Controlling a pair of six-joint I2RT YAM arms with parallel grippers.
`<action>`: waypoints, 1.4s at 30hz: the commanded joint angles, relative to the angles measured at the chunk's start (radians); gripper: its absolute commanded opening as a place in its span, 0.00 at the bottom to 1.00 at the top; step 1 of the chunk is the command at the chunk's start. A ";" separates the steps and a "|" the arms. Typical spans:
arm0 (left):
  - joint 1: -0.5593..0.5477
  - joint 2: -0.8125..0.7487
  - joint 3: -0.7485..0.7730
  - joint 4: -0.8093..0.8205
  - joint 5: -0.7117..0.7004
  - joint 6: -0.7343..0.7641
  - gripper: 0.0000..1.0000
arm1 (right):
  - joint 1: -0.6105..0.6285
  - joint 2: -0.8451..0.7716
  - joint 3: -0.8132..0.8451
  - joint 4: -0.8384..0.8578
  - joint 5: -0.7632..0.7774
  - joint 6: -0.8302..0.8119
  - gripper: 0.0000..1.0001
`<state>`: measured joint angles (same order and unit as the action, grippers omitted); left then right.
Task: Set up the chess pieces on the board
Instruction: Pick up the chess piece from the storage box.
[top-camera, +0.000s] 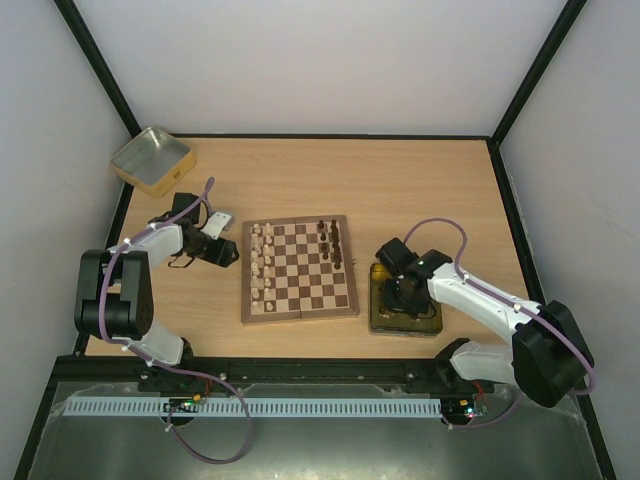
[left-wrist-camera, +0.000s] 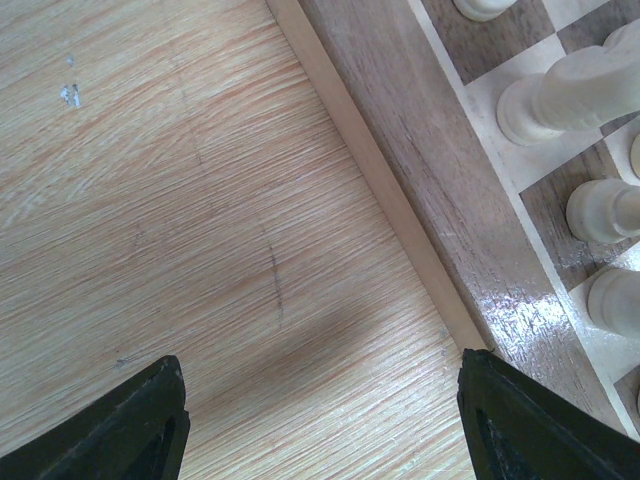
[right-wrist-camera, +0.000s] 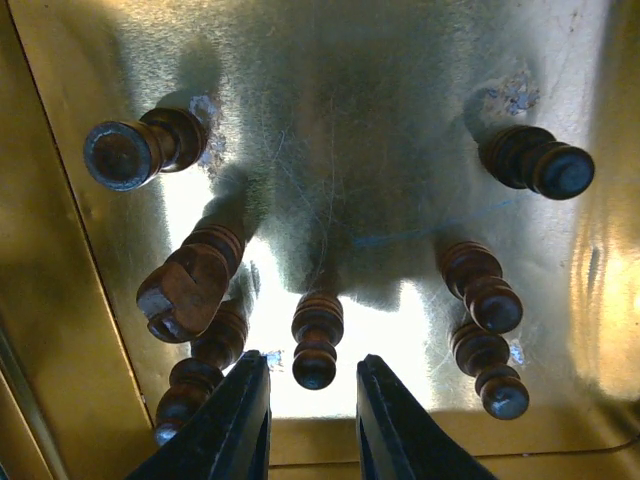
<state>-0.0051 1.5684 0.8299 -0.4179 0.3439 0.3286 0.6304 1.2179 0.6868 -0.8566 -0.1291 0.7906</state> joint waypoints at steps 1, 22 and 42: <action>0.004 -0.001 -0.003 -0.021 0.012 -0.002 0.74 | -0.002 -0.002 -0.010 0.027 0.015 0.010 0.23; 0.008 -0.002 -0.005 -0.019 0.011 -0.002 0.74 | -0.006 0.054 -0.040 0.077 0.002 -0.001 0.15; 0.008 -0.018 -0.004 -0.018 0.017 0.001 0.74 | -0.005 0.052 0.277 -0.171 0.189 -0.039 0.11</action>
<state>-0.0051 1.5684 0.8299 -0.4179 0.3443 0.3290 0.6285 1.2552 0.8543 -0.9249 -0.0345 0.7738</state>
